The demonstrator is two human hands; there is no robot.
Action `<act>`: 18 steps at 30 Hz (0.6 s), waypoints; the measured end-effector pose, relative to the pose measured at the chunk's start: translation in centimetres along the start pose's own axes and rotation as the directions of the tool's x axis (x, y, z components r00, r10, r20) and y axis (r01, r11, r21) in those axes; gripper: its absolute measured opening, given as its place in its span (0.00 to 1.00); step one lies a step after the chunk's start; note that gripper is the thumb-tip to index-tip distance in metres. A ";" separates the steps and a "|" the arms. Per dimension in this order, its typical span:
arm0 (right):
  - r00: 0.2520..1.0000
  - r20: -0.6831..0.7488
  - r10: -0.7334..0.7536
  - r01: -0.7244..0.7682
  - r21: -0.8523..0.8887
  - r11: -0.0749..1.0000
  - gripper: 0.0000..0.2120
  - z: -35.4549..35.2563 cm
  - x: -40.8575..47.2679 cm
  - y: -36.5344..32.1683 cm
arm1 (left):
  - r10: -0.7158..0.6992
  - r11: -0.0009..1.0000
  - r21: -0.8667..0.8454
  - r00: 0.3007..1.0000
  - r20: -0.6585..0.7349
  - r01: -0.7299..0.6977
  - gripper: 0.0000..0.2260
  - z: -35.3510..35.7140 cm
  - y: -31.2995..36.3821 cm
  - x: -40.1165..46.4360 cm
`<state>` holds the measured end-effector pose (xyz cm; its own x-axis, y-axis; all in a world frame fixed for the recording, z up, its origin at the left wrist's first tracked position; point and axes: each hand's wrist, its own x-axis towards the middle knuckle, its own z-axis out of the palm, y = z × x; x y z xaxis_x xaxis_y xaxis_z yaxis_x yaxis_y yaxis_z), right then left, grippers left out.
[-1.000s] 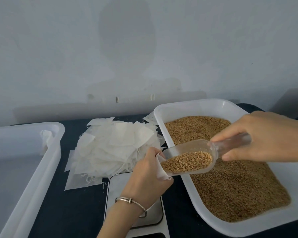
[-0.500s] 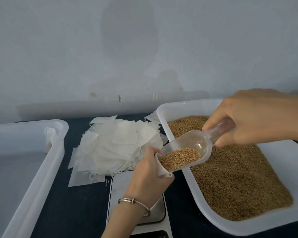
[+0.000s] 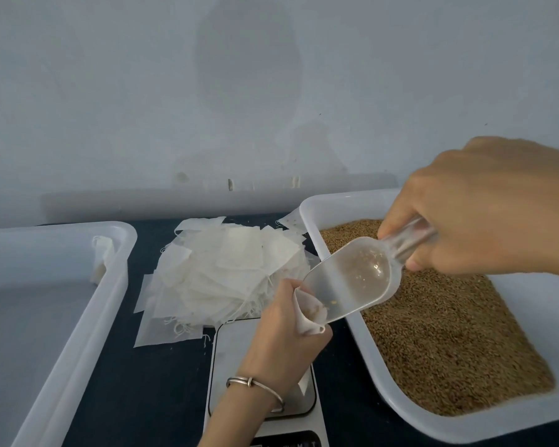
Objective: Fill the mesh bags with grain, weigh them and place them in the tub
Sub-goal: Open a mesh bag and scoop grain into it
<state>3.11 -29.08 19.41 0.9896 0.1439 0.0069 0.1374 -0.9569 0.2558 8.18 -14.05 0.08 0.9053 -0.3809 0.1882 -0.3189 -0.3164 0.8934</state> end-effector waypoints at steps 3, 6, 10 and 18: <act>0.998 -0.009 0.059 -0.059 -0.012 0.998 0.15 0.3 -0.1 0.4 | -0.005 0.999 -0.041 1.000 -0.011 0.005 0.15 -0.3 -0.2 -0.1; 0.983 -0.022 0.181 -0.178 0.105 0.978 0.21 2.5 -0.5 1.8 | -0.039 0.967 -0.255 0.994 -0.106 0.011 0.10 -1.9 -0.2 -0.1; 0.910 -0.100 0.402 -0.358 0.298 0.885 0.16 8.6 -1.1 1.9 | -0.023 0.929 -0.359 0.957 -0.288 -0.086 0.09 -4.8 -1.5 0.7; 0.811 -0.022 0.584 -0.459 0.595 0.660 0.12 16.2 -2.1 -0.8 | 0.018 0.989 -0.145 0.997 -0.069 -0.028 0.14 -3.9 -3.9 -0.9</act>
<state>1.66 -32.67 3.57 0.8822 -0.4367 0.1762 -0.3378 -0.8475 -0.4095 9.66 -9.05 -1.95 0.9164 -0.3261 0.2320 -0.3000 -0.1760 0.9376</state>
